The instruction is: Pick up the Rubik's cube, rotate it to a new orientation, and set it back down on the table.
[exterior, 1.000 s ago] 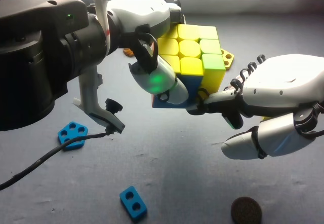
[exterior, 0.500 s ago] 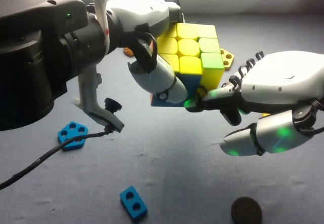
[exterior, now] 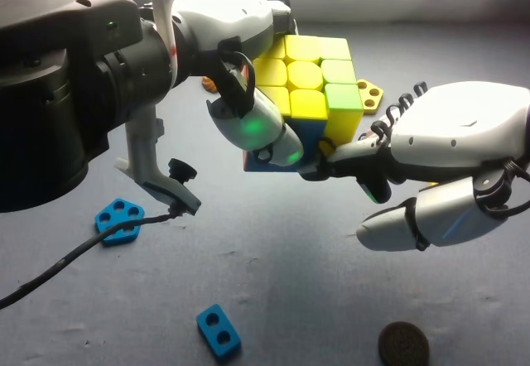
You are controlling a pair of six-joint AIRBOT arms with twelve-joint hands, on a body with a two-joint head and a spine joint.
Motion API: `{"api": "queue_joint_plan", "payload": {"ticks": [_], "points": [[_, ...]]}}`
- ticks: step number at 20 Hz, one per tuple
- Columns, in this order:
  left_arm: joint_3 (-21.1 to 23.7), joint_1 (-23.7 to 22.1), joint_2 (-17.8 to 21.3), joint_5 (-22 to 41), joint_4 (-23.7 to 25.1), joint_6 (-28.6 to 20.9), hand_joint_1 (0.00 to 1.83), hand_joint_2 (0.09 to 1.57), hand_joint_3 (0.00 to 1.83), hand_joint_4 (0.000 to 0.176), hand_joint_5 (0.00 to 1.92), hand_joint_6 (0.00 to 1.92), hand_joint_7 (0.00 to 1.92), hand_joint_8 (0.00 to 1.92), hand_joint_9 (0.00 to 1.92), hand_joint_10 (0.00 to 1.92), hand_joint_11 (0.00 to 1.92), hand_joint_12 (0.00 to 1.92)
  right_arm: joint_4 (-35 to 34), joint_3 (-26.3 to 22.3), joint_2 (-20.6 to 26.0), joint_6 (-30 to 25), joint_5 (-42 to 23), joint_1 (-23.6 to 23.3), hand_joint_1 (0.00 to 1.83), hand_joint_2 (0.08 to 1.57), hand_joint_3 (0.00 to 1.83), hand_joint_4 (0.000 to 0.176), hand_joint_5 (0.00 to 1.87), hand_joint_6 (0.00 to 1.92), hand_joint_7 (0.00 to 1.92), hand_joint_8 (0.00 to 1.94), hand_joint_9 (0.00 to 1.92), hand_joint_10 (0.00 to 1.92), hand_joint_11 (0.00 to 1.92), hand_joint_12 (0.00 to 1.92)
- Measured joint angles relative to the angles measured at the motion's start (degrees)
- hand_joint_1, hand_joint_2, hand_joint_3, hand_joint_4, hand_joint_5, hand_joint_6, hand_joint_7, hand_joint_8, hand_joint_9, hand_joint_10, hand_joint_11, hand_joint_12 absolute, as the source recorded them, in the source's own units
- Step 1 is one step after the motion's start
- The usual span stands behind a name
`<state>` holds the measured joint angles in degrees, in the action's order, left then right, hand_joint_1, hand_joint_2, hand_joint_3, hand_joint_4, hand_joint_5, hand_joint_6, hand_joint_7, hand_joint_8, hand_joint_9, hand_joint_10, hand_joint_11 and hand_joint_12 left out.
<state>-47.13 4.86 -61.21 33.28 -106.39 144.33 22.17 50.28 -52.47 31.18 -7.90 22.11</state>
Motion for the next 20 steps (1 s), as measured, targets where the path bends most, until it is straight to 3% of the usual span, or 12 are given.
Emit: {"api": "queue_joint_plan", "payload": {"ticks": [2,3,4,5,10,13,14,15,16,20], "points": [[0.0,0.0,0.0,0.0,-0.1,0.0,0.99,1.36,0.0,0.0,0.53,1.67,0.11,1.92,0.22,1.92,0.31,1.92,0.0,0.0,-0.1,0.2,0.0,0.0,0.13,1.3,0.0,0.0,0.16,0.01,0.51,1.33,0.45,1.78,0.42,1.92],[0.0,0.0,0.0,0.0,0.0,0.0,1.02,1.42,0.0,0.0,0.5,1.64,0.42,1.92,0.22,1.92,0.31,1.92,-0.1,0.0,-0.1,0.3,0.0,0.0,0.11,1.3,0.0,0.0,0.14,0.0,0.51,1.34,0.45,1.79,0.43,1.92],[0.0,-0.1,0.0,0.0,-0.1,0.0,1.01,1.37,0.0,0.0,0.53,1.64,0.19,1.9,0.22,1.92,0.31,1.92,-0.3,0.0,-0.1,0.3,-0.2,0.3,0.11,1.31,0.0,0.0,0.13,0.0,0.5,1.33,0.44,1.78,0.42,1.92],[0.0,-0.1,0.0,0.0,-0.2,-0.1,1.01,1.36,0.0,0.0,0.55,1.64,0.13,1.91,0.21,1.92,0.29,1.92,-0.9,0.0,-0.1,0.3,-0.1,0.4,0.11,1.3,0.0,0.0,0.16,0.01,0.51,1.34,0.45,1.79,0.41,1.92],[0.0,-0.1,0.0,-0.5,-0.7,0.1,0.99,1.37,0.0,0.0,0.52,1.67,0.1,1.92,0.2,1.92,0.3,1.92,-1.5,-3.8,4.1,0.4,1.4,0.4,0.11,1.3,0.0,0.0,0.13,0.0,0.51,1.33,0.46,1.75,0.42,1.92],[0.0,-0.1,0.0,-0.5,-0.9,0.1,1.0,1.36,0.0,0.0,0.54,1.65,0.11,1.92,0.2,1.92,0.3,1.92,-1.7,-6.0,7.7,0.4,2.6,0.4,0.13,1.29,0.0,0.0,0.19,0.02,0.52,1.3,0.44,1.75,0.39,1.92],[0.2,-0.1,0.0,-0.6,-1.6,0.1,1.01,1.41,0.0,0.0,0.49,1.66,0.37,1.92,0.22,1.92,0.31,1.92,-1.8,-6.4,8.9,0.4,2.7,0.2,0.12,1.3,0.0,0.0,0.18,0.02,0.51,1.31,0.43,1.77,0.38,1.92],[0.4,-0.1,0.0,-0.8,-2.0,0.1,0.98,1.39,0.0,0.0,0.51,1.68,0.18,1.92,0.21,1.92,0.3,1.92,-1.9,-7.1,10.4,0.4,2.8,-0.3,0.12,1.3,0.0,0.0,0.17,0.01,0.51,1.32,0.43,1.79,0.38,1.92],[0.4,-0.1,0.0,-1.0,-2.1,0.1,1.01,1.42,0.0,0.0,0.49,1.65,0.38,1.92,0.22,1.92,0.31,1.92,-2.0,-8.0,12.0,0.3,2.8,-0.9,0.12,1.3,0.0,0.0,0.16,0.01,0.5,1.32,0.42,1.78,0.39,1.92],[0.4,-0.1,0.0,-1.2,-1.9,-0.1,0.99,1.44,0.0,0.0,0.48,1.7,0.41,1.92,0.21,1.92,0.29,1.92,-2.1,-12.5,17.3,0.2,3.9,-3.3,0.09,1.31,0.0,0.0,0.14,0.0,0.52,1.3,0.46,1.74,0.4,1.92]]}}
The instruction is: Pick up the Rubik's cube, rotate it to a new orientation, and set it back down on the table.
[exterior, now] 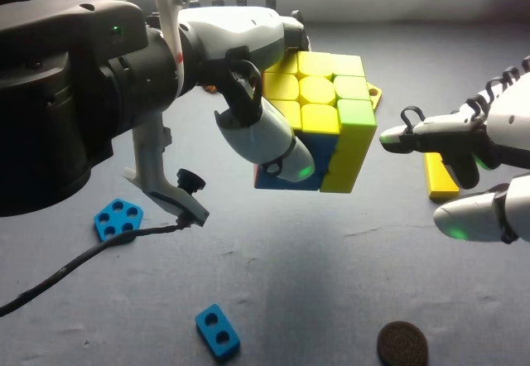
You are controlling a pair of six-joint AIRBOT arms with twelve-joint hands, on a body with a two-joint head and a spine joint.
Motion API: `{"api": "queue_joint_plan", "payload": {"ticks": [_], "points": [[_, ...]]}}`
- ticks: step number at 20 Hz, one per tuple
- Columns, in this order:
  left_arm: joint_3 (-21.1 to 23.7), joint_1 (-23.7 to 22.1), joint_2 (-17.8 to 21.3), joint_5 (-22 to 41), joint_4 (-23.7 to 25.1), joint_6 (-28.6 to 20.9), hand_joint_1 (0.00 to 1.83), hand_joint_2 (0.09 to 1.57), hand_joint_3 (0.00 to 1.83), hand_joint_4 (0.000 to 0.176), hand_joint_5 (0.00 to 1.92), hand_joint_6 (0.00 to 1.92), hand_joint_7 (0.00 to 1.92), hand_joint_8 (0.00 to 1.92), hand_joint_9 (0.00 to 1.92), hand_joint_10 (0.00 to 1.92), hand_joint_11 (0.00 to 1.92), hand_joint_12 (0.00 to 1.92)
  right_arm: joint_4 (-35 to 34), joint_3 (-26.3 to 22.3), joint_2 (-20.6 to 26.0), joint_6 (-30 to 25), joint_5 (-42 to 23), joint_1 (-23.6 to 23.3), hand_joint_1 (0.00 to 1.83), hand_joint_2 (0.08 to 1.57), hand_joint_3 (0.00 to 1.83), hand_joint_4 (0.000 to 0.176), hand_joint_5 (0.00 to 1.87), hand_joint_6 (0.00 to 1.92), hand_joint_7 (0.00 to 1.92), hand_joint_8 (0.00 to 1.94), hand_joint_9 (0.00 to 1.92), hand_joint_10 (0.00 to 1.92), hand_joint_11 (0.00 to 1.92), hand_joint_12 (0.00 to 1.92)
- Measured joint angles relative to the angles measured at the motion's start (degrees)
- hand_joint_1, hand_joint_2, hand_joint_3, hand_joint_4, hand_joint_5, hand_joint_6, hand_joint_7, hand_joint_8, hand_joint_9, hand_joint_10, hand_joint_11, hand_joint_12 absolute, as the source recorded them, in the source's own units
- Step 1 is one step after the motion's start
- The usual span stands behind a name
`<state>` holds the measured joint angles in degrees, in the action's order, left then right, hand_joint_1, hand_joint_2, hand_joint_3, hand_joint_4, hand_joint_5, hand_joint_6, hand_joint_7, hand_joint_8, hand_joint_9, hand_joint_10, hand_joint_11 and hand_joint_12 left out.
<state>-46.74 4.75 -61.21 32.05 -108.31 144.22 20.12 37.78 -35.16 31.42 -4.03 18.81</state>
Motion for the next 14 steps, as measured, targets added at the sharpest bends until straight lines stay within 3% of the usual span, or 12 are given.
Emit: {"api": "queue_joint_plan", "payload": {"ticks": [4,5,7,9,10,12,13,14], "points": [[-0.5,1.5,0.0,-0.3,7.5,-8.1,1.0,1.44,0.0,0.0,0.48,1.7,0.41,1.92,0.23,1.92,0.3,1.92,0.0,-0.6,2.9,0.0,2.8,-3.5,0.08,1.31,0.0,0.0,0.17,0.01,0.47,1.19,0.42,1.66,0.34,1.92],[-0.5,2.4,0.0,-0.5,9.2,-10.7,1.01,1.43,0.0,0.0,0.5,1.65,0.42,1.92,0.23,1.92,0.29,1.92,0.0,-0.6,3.6,0.0,3.8,-4.3,0.09,1.3,0.0,0.0,0.18,0.02,0.42,1.02,0.38,1.57,0.29,1.92],[-0.5,3.7,0.0,-0.9,9.3,-11.5,1.01,1.43,0.0,0.0,0.5,1.66,0.43,1.92,0.25,1.92,0.3,1.92,0.0,-0.5,4.3,0.1,5.4,-6.3,0.01,1.29,0.0,0.0,0.17,0.01,0.33,0.45,0.22,1.14,0.02,1.83],[-0.5,5.7,0.0,-1.6,14.7,-17.7,1.01,1.43,0.0,0.0,0.49,1.65,0.43,1.92,0.24,1.92,0.32,1.92,0.0,-0.5,4.0,0.1,5.0,-7.2,0.0,1.28,0.0,0.0,0.16,0.01,0.21,0.08,0.13,0.58,0.0,1.29],[-0.5,6.7,0.1,-1.7,16.7,-20.3,0.99,1.44,0.0,0.0,0.47,1.7,0.41,1.92,0.22,1.92,0.31,1.92,0.0,-0.5,3.7,0.2,4.3,-7.2,0.0,1.28,0.0,0.0,0.13,0.0,0.17,0.02,0.11,0.36,0.0,1.02],[-0.6,8.7,0.1,-2.0,20.2,-24.2,1.0,1.44,0.0,0.0,0.48,1.7,0.42,1.92,0.23,1.92,0.3,1.92,0.0,-0.5,3.5,1.8,3.1,-7.2,0.0,1.29,0.0,0.0,0.04,0.01,0.05,0.02,0.04,0.14,0.0,0.3],[-0.7,9.4,0.1,-2.0,21.3,-26.3,1.0,1.44,0.0,0.001,0.48,1.71,0.41,1.92,0.23,1.92,0.31,1.92,0.0,-0.5,3.5,1.9,2.8,-7.2,0.0,1.28,0.0,0.0,0.03,0.01,0.01,0.0,0.01,0.03,0.0,0.06],[-0.9,10.7,0.1,-2.5,24.4,-30.0,0.99,1.44,0.0,0.004,0.48,1.72,0.4,1.92,0.21,1.92,0.3,1.92,0.0,-0.5,3.5,2.2,2.2,-7.2,0.0,1.27,0.0,0.0,0.01,0.0,0.0,0.0,0.0,0.01,0.0,0.01]]}}
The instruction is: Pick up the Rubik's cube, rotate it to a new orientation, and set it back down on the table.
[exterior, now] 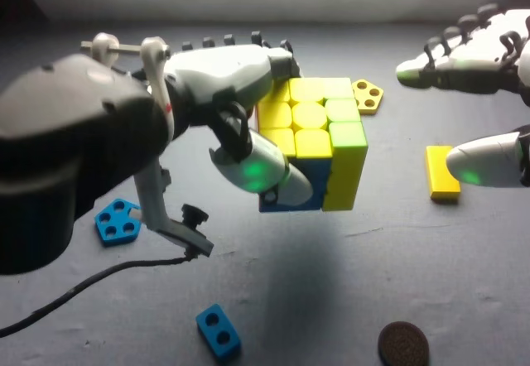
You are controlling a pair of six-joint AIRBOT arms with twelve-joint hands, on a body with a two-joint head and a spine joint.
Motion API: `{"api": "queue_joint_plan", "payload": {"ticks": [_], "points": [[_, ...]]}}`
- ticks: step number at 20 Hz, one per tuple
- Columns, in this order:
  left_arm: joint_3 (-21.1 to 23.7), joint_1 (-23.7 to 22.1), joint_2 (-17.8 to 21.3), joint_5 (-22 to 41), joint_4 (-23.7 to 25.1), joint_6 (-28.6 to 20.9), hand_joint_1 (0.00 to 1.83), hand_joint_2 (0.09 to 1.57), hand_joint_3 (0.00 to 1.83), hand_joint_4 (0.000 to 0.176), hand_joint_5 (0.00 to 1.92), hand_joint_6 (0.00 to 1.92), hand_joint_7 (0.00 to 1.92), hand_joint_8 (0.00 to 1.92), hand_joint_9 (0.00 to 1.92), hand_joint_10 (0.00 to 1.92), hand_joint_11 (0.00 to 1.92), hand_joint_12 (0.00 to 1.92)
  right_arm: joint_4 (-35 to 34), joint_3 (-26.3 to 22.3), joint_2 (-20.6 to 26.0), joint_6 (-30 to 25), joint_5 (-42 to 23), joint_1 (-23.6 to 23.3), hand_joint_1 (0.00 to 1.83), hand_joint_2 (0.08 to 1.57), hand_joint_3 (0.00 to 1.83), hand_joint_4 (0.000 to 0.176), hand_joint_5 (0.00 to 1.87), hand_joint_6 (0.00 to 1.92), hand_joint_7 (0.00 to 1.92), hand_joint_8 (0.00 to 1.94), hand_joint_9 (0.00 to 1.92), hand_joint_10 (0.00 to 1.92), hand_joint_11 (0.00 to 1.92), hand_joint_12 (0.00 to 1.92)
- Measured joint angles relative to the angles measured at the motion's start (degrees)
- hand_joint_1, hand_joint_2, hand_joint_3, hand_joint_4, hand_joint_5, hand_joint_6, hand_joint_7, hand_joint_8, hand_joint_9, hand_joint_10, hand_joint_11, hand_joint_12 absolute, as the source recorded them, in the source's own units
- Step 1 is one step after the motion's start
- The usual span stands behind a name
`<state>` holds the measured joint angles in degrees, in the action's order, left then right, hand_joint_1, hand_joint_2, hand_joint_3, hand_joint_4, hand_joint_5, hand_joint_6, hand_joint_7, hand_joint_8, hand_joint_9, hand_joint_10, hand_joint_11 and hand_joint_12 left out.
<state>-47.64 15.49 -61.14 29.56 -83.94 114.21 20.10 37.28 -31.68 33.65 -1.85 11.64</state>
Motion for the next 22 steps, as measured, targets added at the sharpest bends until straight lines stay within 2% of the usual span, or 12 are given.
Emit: {"api": "queue_joint_plan", "payload": {"ticks": [3,5,8,9,10,11,12,13,14,15,21,22], "points": [[-0.2,3.7,0.0,-0.7,8.3,-8.9,0.99,1.44,0.0,0.002,0.46,1.71,0.42,1.92,0.22,1.92,0.31,1.92,0.0,0.0,-0.1,0.1,-1.1,0.0,0.0,1.28,0.0,0.0,0.0,0.0,0.0,0.0,0.0,0.0,0.0,0.0],[-0.2,5.7,0.0,-1.1,11.8,-12.9,1.03,1.42,0.0,0.0,0.52,1.61,0.44,1.92,0.23,1.92,0.31,1.92,0.0,0.0,-0.4,0.1,-1.3,0.0,0.0,1.27,0.0,0.0,0.0,0.0,0.0,0.0,0.0,0.0,0.0,0.0],[-0.3,8.8,-0.1,-0.6,17.3,-19.3,1.0,1.43,0.0,0.0,0.46,1.69,0.44,1.92,0.23,1.92,0.32,1.92,0.0,0.0,-0.6,0.1,-1.3,0.0,0.0,1.27,0.0,0.0,0.0,0.0,0.0,0.0,0.0,0.0,0.0,0.0],[-0.6,9.4,-0.2,-0.3,18.8,-20.7,0.96,1.41,0.0,0.0,0.48,1.72,0.17,1.92,0.21,1.92,0.31,1.92,0.0,0.0,-0.6,0.1,-1.3,0.0,0.0,1.27,0.0,0.0,0.0,0.0,0.0,0.0,0.0,0.0,0.0,0.0],[-1.0,9.9,-0.3,-0.2,19.8,-21.9,0.97,1.39,0.0,0.0,0.51,1.7,0.11,1.92,0.2,1.92,0.3,1.92,0.0,0.0,-0.7,0.1,-1.3,0.0,0.0,1.28,0.0,0.0,0.0,0.0,0.0,0.0,0.0,0.0,0.0,0.0],[-1.4,10.3,-0.7,0.0,20.6,-22.6,1.0,1.42,0.0,0.0,0.48,1.68,0.37,1.92,0.21,1.92,0.31,1.92,0.0,0.0,-0.7,0.1,-1.3,0.0,0.0,1.28,0.0,0.0,0.0,0.0,0.0,0.0,0.0,0.0,0.0,0.0],[-1.9,10.7,-1.0,0.5,21.9,-23.9,0.99,1.39,0.0,0.0,0.51,1.68,0.18,1.92,0.21,1.92,0.32,1.92,0.0,0.0,-0.8,0.1,-1.3,0.0,0.0,1.28,0.0,0.0,0.0,0.0,0.0,0.0,0.0,0.0,0.0,0.0],[-2.3,11.2,-1.3,0.7,23.1,-25.1,1.0,1.38,0.0,0.0,0.52,1.67,0.12,1.92,0.21,1.92,0.31,1.92,0.0,0.0,-0.9,0.1,-1.3,0.1,0.0,1.28,0.0,0.0,0.0,0.0,0.0,0.0,0.0,0.0,0.0,0.0],[-2.5,11.3,-1.6,1.0,24.1,-25.8,1.03,1.4,0.0,0.0,0.51,1.61,0.39,1.92,0.22,1.92,0.31,1.92,0.0,0.0,-1.0,0.1,-1.3,0.1,0.0,1.28,0.0,0.0,0.0,0.0,0.0,0.0,0.0,0.0,0.0,0.0],[-2.6,12.1,-1.9,1.5,26.1,-27.6,1.02,1.42,0.0,0.0,0.49,1.63,0.44,1.92,0.23,1.92,0.32,1.92,0.0,0.0,-1.2,0.1,-1.5,0.5,0.0,1.29,0.01,0.0,0.0,0.0,0.0,0.0,0.0,0.0,0.0,0.0],[-3.5,14.6,-3.0,4.1,30.0,-31.9,1.01,1.42,0.0,0.0,0.48,1.65,0.45,1.92,0.25,1.92,0.33,1.92,0.0,0.0,-1.3,0.1,-1.3,0.5,0.0,1.29,0.0,0.0,0.0,0.0,0.0,0.0,0.01,0.01,0.0,0.0],[-3.5,14.8,-3.0,4.3,30.1,-32.2,0.97,1.39,0.0,0.0,0.5,1.69,0.19,1.92,0.23,1.92,0.31,1.92,0.0,0.0,-1.3,0.1,-1.3,0.5,0.0,1.28,0.0,0.0,0.0,0.0,0.0,0.0,0.01,0.0,0.0,0.0]]}}
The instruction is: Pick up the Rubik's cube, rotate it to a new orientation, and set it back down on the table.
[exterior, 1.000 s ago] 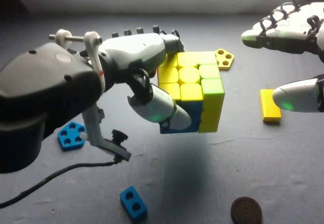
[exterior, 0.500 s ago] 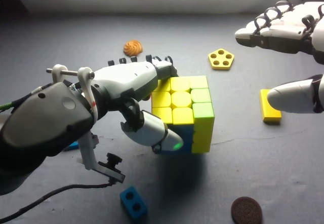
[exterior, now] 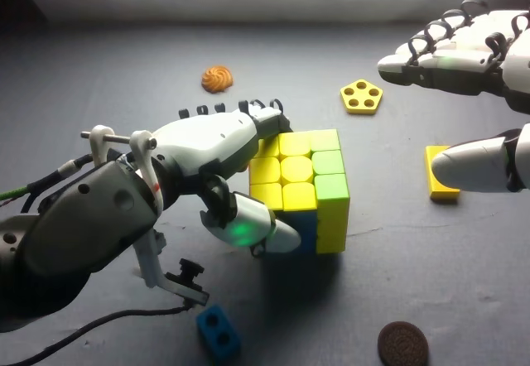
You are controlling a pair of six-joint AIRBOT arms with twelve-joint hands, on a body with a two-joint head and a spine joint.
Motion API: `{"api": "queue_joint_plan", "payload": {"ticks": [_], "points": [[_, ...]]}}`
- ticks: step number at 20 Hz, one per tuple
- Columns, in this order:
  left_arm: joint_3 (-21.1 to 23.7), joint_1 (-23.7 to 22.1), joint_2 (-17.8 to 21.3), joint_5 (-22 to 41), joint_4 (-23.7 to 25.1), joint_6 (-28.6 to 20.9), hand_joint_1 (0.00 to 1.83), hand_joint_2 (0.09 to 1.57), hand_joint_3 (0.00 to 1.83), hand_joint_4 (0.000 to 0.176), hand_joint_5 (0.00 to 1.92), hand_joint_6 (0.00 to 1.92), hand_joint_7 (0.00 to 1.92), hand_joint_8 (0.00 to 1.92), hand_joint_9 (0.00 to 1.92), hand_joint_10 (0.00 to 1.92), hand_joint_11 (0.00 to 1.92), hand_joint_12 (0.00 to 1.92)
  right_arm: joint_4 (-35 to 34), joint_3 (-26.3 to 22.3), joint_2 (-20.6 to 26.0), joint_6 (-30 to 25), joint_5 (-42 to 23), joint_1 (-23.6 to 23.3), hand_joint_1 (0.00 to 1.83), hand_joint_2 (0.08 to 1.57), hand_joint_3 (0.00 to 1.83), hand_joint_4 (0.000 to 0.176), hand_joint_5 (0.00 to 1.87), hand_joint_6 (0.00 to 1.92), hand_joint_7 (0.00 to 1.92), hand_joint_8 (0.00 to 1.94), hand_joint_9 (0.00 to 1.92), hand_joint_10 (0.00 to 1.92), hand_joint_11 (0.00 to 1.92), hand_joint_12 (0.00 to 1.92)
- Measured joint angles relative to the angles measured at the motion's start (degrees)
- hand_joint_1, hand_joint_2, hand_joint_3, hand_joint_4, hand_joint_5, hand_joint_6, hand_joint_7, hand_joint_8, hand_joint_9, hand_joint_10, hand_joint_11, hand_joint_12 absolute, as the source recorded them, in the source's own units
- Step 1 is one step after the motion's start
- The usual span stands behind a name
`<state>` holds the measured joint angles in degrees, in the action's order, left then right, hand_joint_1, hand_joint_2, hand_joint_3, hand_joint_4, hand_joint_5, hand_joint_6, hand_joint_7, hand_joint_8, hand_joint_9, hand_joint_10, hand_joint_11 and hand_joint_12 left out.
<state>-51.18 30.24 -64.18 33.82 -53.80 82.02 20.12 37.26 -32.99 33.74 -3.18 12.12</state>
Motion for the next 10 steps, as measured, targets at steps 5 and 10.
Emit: {"api": "queue_joint_plan", "payload": {"ticks": [5,10], "points": [[-0.1,0.6,0.0,0.5,0.6,-0.3,0.99,1.34,0.0,0.0,0.57,1.61,0.13,1.88,0.21,1.92,0.28,1.92,0.0,0.0,0.0,0.0,-0.2,0.3,0.0,1.29,0.0,0.0,0.0,0.0,0.0,0.0,0.01,0.0,0.0,0.0],[-0.1,0.7,0.0,0.7,0.4,-0.2,0.98,1.18,0.0,0.0,0.21,0.77,0.21,1.13,0.19,1.4,0.06,1.76,0.0,0.0,0.0,0.0,0.0,0.3,0.0,1.29,0.0,0.0,0.0,0.0,0.0,0.0,0.01,0.0,0.0,0.0]]}}
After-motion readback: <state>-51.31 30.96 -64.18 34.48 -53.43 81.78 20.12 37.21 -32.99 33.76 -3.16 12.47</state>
